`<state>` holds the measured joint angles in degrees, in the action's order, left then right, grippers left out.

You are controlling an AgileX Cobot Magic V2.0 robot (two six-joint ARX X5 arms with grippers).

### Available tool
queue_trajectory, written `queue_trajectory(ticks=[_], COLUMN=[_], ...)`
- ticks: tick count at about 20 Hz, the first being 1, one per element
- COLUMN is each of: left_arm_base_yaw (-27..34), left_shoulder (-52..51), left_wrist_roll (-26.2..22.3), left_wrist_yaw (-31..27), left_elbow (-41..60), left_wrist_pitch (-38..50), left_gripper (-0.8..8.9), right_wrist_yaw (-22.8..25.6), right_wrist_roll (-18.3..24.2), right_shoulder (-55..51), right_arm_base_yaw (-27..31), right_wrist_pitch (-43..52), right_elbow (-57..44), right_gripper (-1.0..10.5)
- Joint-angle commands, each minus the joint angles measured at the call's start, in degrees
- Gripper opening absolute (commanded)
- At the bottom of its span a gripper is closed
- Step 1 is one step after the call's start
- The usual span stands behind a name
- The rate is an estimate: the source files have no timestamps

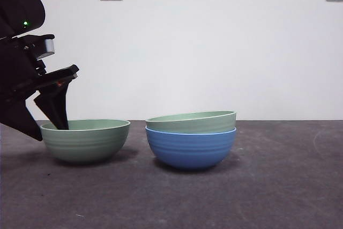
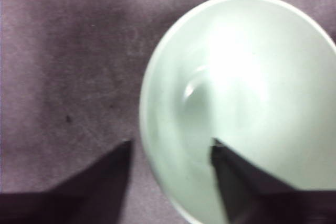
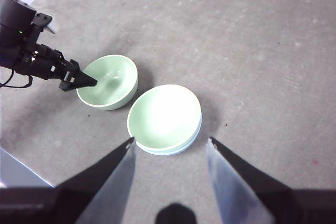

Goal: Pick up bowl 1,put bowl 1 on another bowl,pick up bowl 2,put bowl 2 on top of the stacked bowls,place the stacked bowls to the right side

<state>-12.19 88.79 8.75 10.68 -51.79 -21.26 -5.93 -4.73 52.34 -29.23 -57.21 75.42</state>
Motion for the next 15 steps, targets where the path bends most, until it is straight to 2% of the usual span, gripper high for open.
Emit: queue_trajectory(ticks=[1, 10, 13, 15], left_arm_base_yaw=[-0.2, -0.4, -2.6, -6.4], left_shoulder=[0.2, -2.6, -5.1, -5.2], left_wrist_roll=[1.2, 1.4, 1.4, 1.3], left_wrist_yaw=[0.3, 1.9, 3.6, 3.9], left_elbow=[0.0, -4.6, -10.5, -15.6], left_wrist_pitch=[0.4, -2.9, -7.1, -10.3], left_gripper=[-0.08, -0.08, -0.08, -0.08], right_wrist_yaw=[0.2, 0.1, 0.2, 0.2], right_wrist_roll=[-0.4, -0.3, -0.3, -0.3], right_shoulder=[0.3, 0.5, 0.5, 0.5], right_arm_base_yaw=[-0.1, -0.1, -0.1, -0.1], right_wrist_pitch=[-0.5, -2.0, -2.0, -2.0], right_elbow=[-0.2, -0.2, -0.2, -0.2], right_gripper=[2.2, 2.2, 2.2, 2.2])
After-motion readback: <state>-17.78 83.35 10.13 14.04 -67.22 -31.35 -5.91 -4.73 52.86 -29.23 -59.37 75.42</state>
